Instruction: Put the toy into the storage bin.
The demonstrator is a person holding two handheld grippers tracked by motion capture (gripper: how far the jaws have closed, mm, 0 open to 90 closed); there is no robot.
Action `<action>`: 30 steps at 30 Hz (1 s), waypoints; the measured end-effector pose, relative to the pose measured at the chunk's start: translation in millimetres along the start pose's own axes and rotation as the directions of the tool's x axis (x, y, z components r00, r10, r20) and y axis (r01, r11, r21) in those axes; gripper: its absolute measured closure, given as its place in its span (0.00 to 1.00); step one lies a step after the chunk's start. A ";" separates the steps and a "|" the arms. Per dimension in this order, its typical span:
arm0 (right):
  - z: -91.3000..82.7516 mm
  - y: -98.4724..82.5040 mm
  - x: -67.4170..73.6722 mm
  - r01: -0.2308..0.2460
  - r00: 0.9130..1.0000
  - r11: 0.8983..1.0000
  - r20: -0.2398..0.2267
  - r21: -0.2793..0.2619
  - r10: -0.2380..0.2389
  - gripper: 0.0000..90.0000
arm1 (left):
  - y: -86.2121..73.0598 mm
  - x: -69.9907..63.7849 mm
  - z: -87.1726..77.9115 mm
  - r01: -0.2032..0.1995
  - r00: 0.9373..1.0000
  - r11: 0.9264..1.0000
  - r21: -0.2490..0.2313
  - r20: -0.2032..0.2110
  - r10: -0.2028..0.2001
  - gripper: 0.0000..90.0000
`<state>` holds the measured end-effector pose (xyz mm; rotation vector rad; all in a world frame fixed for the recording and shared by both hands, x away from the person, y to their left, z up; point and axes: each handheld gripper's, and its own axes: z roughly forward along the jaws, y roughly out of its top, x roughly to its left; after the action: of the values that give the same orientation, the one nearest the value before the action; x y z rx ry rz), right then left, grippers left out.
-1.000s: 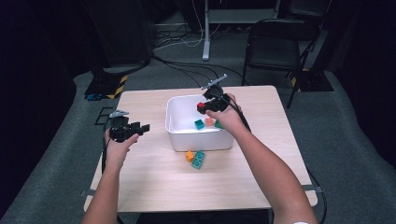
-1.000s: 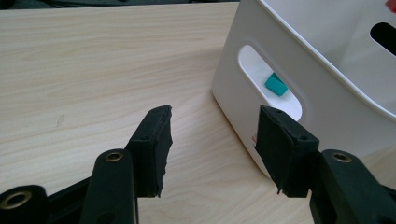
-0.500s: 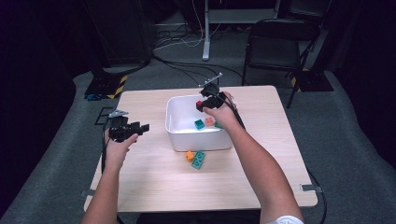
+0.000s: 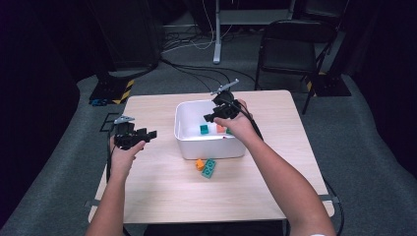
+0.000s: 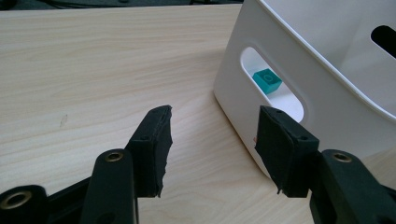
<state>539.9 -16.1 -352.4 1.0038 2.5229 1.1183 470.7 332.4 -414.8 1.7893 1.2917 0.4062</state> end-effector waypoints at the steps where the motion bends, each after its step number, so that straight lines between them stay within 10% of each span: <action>1: -4.4 -2.4 2.4 0.001 1.000 1.000 -0.010 -0.001 -0.001 0.48 | 0.0 -0.2 0.0 0.000 1.000 1.000 0.000 -0.001 0.000 0.50; 14: -58.6 -40.8 39.8 0.065 0.996 0.987 -0.043 -0.147 -0.072 0.42 | -1.3 -0.7 2.9 -0.006 1.000 1.000 0.012 -0.004 0.006 0.49; 30: -56.3 -86.0 68.7 0.107 0.992 0.982 -0.054 -0.157 -0.117 0.41 | -2.4 -1.6 3.9 -0.006 1.000 1.000 0.015 -0.005 0.006 0.49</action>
<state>420.8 -44.8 -369.4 0.7891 2.4611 1.3062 471.3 329.4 -418.6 1.8061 1.2957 0.4057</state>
